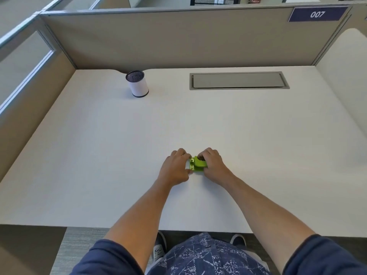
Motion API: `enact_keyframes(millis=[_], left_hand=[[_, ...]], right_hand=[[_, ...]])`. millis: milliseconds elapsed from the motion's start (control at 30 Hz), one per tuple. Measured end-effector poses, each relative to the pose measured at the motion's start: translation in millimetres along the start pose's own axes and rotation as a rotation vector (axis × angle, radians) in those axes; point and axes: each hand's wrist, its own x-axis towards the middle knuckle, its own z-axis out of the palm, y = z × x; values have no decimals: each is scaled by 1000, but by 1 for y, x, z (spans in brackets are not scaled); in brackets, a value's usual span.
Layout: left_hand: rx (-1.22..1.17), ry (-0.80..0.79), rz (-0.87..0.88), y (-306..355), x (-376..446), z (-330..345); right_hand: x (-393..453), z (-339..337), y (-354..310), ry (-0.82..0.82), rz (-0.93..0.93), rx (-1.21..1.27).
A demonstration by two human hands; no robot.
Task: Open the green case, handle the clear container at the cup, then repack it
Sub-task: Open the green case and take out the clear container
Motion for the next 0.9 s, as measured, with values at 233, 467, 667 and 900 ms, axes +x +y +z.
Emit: enact_keyframes(millis=[233, 467, 667, 900], left_hand=[[58, -2, 52, 1, 3, 0], [87, -4, 77, 1, 5, 1], [69, -1, 60, -1, 4, 3], [64, 5, 51, -2, 4, 4]], right_hand=[[5, 0, 0, -25, 33, 25], [6, -1, 0, -36, 56, 54], [7, 0, 0, -26, 59, 62], [7, 0, 2, -12, 55, 87]])
